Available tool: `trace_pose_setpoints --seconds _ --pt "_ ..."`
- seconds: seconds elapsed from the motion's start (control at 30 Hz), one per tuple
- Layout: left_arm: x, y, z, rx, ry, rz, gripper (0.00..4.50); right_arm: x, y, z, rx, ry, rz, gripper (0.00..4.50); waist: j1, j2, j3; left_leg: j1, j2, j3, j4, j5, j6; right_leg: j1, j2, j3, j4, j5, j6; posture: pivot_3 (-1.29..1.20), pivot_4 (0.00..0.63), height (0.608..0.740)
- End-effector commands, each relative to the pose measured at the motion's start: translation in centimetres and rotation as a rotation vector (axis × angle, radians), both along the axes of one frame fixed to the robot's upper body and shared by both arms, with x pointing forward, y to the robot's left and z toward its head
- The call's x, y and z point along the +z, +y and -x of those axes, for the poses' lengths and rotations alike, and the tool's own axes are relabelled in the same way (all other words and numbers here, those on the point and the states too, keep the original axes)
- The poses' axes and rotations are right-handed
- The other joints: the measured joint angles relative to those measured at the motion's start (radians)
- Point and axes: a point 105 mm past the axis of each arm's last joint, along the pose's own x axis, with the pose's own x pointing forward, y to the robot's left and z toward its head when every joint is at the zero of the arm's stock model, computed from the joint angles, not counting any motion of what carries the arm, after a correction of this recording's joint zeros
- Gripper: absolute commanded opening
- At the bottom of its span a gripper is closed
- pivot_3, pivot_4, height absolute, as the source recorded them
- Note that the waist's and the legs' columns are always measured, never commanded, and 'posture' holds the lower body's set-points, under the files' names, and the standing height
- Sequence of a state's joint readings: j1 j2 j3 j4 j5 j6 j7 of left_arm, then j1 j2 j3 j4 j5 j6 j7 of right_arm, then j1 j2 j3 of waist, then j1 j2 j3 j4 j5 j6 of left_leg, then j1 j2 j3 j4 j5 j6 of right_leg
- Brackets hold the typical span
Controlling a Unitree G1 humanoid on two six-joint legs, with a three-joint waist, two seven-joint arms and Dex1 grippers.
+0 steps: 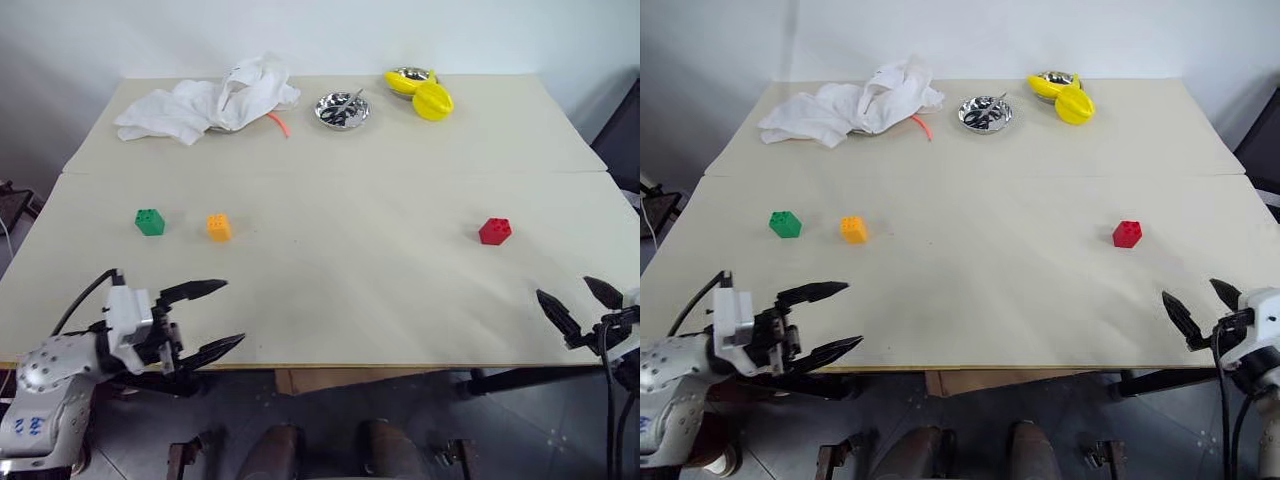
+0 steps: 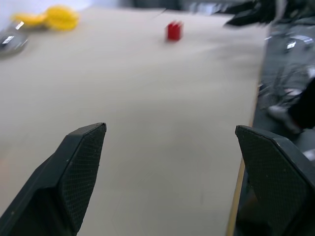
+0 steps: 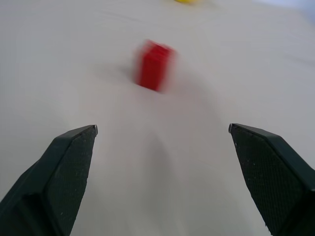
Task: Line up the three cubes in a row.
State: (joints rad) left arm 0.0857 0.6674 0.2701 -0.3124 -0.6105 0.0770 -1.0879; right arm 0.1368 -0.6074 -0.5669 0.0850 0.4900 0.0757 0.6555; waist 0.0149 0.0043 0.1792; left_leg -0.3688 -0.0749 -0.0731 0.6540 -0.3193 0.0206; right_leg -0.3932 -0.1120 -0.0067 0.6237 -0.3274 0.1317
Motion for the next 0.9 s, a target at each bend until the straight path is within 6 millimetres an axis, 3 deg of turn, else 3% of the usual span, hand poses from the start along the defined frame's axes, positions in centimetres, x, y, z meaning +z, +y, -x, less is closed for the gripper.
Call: trace_pose_setpoints --seconds 0.03,0.27,0.4,0.67,0.87,0.9 --pt "0.7 -1.2 0.1 -0.055 -0.014 0.026 4.47 1.1 1.3 -0.6 -0.042 -0.036 -0.010 4.50 -0.012 0.001 -0.001 0.000 0.000 0.001 -0.001 0.000 0.000 -0.001 0.000 0.001 0.001 0.000 0.000 0.00 0.150 0.740" --pt "0.4 -0.9 -0.5 -0.039 0.003 0.018 4.47 1.9 4.4 -3.4 -0.073 0.023 -0.083 4.50 -0.016 0.002 -0.001 0.000 0.000 0.001 -0.001 0.000 0.000 -0.002 0.001 0.002 0.003 0.000 0.000 0.00 0.150 0.740" --pt "0.0 -0.9 -0.2 -0.027 0.022 0.022 4.47 2.2 5.3 -6.4 -0.134 0.093 -0.090 4.50 -0.016 0.002 -0.001 0.000 0.000 0.001 0.000 0.000 0.000 -0.002 0.000 0.002 0.002 0.000 0.000 0.00 0.150 0.740" --pt "-0.1 -1.2 0.0 -0.019 0.026 0.026 4.47 3.4 5.9 -11.6 -0.184 0.107 -0.097 4.50 -0.016 0.002 -0.001 -0.002 0.000 0.001 -0.001 0.000 0.000 -0.004 0.000 0.001 0.003 0.000 0.000 0.00 0.150 0.740" --pt "0.1 -1.0 0.2 0.008 0.012 0.026 4.47 3.6 6.7 -13.6 -0.168 0.124 -0.116 4.50 -0.019 0.002 -0.001 -0.002 0.000 0.001 -0.001 0.000 0.000 -0.004 0.000 0.001 0.003 0.000 0.000 0.00 0.150 0.740" --pt "0.2 -0.9 0.2 0.015 0.010 0.024 4.49 3.7 6.6 -13.7 -0.172 0.123 -0.114 4.31 -0.019 0.002 -0.001 -0.002 0.000 0.001 -0.001 0.000 0.000 -0.004 0.000 0.001 0.003 0.000 0.000 0.00 0.150 0.740"
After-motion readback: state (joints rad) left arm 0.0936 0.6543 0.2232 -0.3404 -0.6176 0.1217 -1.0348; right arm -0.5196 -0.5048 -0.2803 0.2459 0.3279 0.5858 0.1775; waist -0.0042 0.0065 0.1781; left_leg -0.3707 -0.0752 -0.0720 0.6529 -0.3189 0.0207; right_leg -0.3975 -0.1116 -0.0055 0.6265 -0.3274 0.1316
